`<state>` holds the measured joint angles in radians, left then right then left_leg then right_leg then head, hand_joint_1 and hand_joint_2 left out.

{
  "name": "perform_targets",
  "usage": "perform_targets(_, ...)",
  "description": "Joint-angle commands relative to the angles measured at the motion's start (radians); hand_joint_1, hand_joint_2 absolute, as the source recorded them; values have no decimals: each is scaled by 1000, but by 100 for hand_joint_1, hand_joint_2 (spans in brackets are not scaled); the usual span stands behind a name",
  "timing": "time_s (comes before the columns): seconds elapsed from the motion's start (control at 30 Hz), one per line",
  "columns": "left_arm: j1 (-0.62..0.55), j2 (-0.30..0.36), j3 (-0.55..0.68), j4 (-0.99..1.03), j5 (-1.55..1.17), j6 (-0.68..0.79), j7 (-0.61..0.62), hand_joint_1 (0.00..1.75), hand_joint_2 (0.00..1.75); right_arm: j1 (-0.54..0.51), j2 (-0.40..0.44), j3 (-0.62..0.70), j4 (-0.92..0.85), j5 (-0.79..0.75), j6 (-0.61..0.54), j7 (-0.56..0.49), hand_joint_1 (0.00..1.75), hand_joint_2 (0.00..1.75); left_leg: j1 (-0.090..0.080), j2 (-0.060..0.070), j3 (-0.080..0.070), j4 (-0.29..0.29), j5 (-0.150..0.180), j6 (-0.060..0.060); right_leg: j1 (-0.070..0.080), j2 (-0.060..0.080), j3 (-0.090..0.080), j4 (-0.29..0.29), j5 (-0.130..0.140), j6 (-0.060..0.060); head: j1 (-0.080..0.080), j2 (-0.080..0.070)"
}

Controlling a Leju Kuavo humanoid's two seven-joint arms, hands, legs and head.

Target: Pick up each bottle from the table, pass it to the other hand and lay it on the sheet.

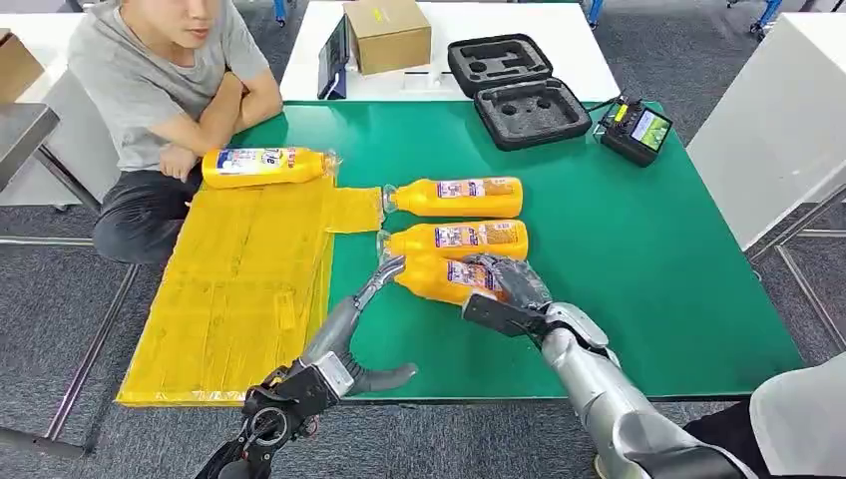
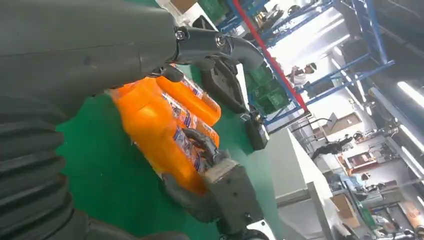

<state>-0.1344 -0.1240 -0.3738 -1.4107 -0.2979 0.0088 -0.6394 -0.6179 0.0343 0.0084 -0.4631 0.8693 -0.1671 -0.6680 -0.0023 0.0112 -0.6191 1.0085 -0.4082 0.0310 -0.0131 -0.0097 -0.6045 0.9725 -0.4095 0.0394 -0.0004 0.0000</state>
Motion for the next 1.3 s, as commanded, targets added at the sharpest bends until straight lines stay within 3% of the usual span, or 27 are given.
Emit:
perform_targets(0.03,3,17,10,-17,46,57,-34,0,175,65,13,-63,-20,-231,197,-30,175,175,2,-2,4,-1,0,-2,1,-1,5,-2,-1,-2,0,0)
perform_targets(0.17,3,14,13,-23,50,62,-34,0,175,66,14,-58,-27,-242,202,-30,175,175,3,-2,8,-2,-1,-2,2,0,9,-2,-1,-2,0,0)
perform_targets(0.27,13,-16,49,-44,83,158,-59,0,175,102,3,-9,-105,-379,260,-30,175,175,3,-2,7,-1,-1,-2,2,0,8,-2,-1,-2,0,0)
perform_targets(0.37,13,-13,19,-145,107,389,-59,0,175,123,-5,57,-149,-500,255,-30,175,175,3,-2,6,-1,-1,-2,3,0,7,-1,-1,-2,0,0)
perform_targets(0.6,-4,8,-30,-80,244,471,-59,0,175,153,-35,136,-210,-628,216,-30,175,175,2,-3,7,-1,-1,-2,2,-1,8,-1,-2,-2,0,0)
perform_targets(0.73,-18,-33,-1,82,312,470,-59,0,175,185,-48,153,-267,-696,196,-30,175,175,1,-3,5,-1,0,-1,1,-1,6,-1,-1,-1,0,0)
perform_targets(0.87,-50,-65,-43,288,359,376,-59,0,175,226,-60,139,-349,-737,201,-30,175,175,0,-3,4,-2,0,-1,0,-2,5,-2,-1,-1,0,0)
perform_targets(1.03,-50,-65,-43,288,359,376,-59,0,175,226,-60,139,-349,-737,201,-30,175,175,0,-2,1,-1,0,-1,0,-1,3,-1,-1,-1,0,0)
perform_targets(1.3,-109,-77,-122,449,388,282,-27,0,175,285,-55,138,-497,-756,195,-30,175,175,0,-3,-1,-1,-1,-1,0,-2,0,-1,-1,-1,0,0)
